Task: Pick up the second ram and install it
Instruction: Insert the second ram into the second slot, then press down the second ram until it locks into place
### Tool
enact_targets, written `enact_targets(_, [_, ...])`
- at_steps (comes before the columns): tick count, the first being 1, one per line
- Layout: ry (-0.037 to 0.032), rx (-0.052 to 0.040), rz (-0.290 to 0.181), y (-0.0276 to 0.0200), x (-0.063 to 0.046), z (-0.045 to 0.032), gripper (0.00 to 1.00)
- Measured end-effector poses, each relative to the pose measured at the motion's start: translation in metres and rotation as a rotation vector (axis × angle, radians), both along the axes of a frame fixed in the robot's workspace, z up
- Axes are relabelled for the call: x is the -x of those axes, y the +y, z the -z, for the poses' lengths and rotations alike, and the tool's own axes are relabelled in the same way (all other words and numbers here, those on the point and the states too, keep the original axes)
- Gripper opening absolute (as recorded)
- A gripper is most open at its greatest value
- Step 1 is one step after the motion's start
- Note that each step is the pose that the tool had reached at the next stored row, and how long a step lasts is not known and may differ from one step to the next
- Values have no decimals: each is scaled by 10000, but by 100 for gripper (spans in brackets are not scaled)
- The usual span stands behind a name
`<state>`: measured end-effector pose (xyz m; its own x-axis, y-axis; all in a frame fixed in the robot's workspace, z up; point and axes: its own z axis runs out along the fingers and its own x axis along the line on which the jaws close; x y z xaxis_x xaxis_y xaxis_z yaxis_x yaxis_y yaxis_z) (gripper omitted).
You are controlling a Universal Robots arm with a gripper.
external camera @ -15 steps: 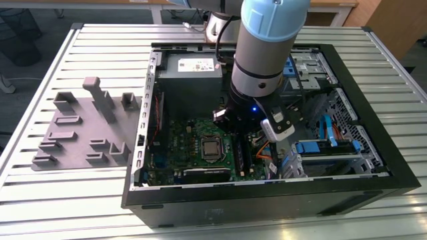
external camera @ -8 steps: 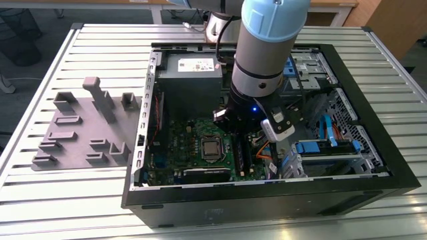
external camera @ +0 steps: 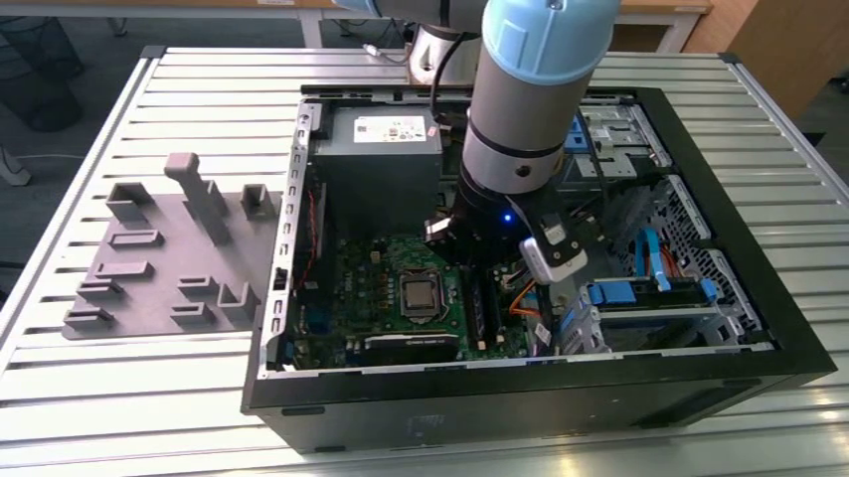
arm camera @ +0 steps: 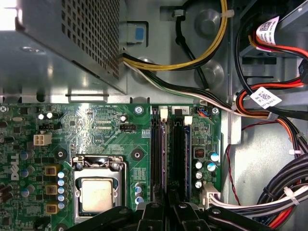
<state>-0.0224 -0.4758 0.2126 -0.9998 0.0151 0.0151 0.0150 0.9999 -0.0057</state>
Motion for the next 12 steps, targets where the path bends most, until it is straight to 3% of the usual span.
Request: enact_targets(12, [1,3,0,-3,0,23,14])
